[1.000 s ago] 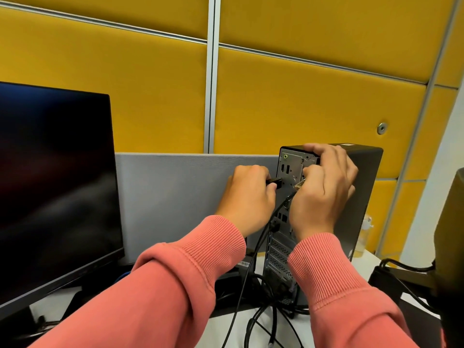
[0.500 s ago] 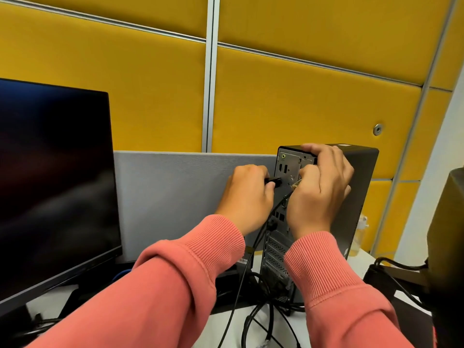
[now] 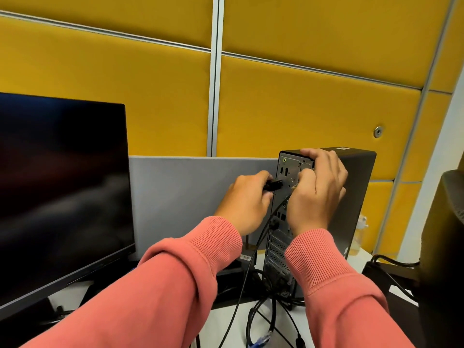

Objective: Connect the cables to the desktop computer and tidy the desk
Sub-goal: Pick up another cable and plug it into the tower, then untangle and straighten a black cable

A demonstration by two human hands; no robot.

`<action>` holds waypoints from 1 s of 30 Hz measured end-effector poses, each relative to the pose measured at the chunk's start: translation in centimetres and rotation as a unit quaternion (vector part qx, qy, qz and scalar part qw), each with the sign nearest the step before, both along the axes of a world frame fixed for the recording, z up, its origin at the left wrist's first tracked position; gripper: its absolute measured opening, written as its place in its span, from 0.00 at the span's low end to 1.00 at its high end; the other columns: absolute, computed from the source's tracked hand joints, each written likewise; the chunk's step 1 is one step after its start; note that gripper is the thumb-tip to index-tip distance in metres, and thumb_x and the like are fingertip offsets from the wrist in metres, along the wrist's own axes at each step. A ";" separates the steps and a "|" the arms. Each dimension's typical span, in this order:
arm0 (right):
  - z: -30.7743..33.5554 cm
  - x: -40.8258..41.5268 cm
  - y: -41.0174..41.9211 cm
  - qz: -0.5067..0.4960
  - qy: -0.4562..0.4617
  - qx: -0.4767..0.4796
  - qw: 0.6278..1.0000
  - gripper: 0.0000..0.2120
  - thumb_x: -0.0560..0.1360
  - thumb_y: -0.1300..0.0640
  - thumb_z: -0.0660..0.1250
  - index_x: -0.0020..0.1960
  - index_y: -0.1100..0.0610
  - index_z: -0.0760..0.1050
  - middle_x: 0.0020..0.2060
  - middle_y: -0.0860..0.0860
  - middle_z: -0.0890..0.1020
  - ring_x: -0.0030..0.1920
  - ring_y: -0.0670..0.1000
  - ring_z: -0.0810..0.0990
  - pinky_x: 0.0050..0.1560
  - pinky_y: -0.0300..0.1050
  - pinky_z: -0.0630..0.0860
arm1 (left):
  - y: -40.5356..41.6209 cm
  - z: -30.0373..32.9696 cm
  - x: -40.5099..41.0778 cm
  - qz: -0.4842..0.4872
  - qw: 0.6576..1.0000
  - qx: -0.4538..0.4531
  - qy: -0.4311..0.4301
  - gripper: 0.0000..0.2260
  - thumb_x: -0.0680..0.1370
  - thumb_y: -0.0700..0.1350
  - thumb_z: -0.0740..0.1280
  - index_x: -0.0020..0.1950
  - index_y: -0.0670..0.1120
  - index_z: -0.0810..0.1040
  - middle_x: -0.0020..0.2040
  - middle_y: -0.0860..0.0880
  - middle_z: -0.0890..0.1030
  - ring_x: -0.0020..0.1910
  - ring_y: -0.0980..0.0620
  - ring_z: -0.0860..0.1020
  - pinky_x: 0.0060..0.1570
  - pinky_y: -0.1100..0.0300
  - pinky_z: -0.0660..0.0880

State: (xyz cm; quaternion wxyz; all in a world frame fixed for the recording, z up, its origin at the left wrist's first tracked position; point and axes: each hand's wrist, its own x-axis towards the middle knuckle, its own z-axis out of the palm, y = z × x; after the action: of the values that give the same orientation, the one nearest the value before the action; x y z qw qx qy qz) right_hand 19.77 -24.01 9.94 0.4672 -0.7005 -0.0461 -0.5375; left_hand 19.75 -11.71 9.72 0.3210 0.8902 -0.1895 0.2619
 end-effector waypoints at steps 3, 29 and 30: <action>0.2 -0.5 0.3 0.003 0.025 0.001 1.000 0.16 0.74 0.56 0.54 0.58 0.49 0.74 0.65 0.45 0.75 0.75 0.49 0.61 0.70 0.58 0.59 | 1.3 -1.1 -1.7 -0.057 0.997 -0.007 0.045 0.32 0.83 0.39 0.65 0.80 0.61 0.56 0.45 0.51 0.81 0.42 0.54 0.80 0.50 0.58 0.79; -13.0 -16.6 0.1 0.257 0.306 -0.259 0.879 0.16 0.78 0.59 0.64 0.63 0.46 0.75 0.62 0.45 0.74 0.61 0.49 0.75 0.65 0.55 0.73 | 10.7 -18.0 -24.8 0.087 0.961 0.100 0.242 0.16 0.82 0.54 0.65 0.70 0.60 0.75 0.70 0.57 0.71 0.73 0.54 0.66 0.74 0.50 0.62; -14.2 -17.0 -0.1 0.261 0.330 -0.276 0.864 0.16 0.78 0.58 0.65 0.63 0.46 0.76 0.60 0.45 0.75 0.60 0.50 0.76 0.65 0.56 0.73 | 10.4 -18.9 -25.3 0.102 0.957 0.107 0.251 0.17 0.83 0.55 0.64 0.72 0.61 0.73 0.72 0.57 0.70 0.74 0.54 0.65 0.74 0.49 0.61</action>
State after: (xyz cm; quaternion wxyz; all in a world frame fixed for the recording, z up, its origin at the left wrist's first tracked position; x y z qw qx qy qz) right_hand 2.74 -24.11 -4.28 0.3658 -0.8996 -0.2172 -0.0983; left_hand -5.52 -1.36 -9.22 0.2323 0.9711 -0.0379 0.0395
